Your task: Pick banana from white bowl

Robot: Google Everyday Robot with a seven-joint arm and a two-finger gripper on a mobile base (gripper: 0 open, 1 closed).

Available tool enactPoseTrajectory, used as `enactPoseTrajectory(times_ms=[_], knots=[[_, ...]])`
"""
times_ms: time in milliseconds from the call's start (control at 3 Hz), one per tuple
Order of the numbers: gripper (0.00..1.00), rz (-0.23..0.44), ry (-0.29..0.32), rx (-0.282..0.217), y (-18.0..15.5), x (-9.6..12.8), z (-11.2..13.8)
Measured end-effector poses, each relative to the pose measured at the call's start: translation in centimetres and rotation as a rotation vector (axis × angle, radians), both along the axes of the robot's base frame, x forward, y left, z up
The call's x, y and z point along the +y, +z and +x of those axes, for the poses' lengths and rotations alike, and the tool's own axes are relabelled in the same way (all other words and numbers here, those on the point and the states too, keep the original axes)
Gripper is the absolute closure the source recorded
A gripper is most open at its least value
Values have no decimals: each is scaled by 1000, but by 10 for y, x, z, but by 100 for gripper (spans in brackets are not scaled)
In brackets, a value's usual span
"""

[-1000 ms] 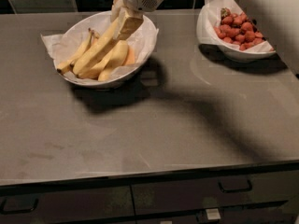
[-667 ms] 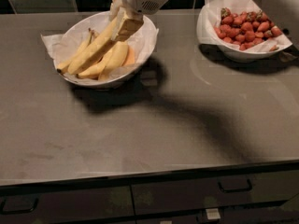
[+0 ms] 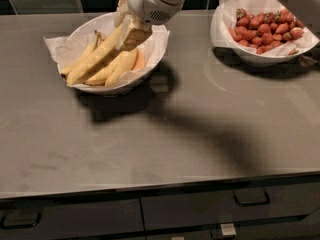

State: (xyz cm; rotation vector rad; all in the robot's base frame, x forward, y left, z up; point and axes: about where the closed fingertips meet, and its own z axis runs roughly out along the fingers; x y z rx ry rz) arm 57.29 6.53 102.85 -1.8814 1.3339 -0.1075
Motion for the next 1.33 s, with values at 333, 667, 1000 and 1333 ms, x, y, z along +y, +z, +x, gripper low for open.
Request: enactPoseTrajectory(times_ms=[333,667,1000,1333], knots=[[100,-15,-10,35,-5,-7,-20],[100,-20,-38,66,-10,-17,-45],[100,-31,-77,83,-8,-32,-64],[100,-31,-77,83,-8,-32,-64]])
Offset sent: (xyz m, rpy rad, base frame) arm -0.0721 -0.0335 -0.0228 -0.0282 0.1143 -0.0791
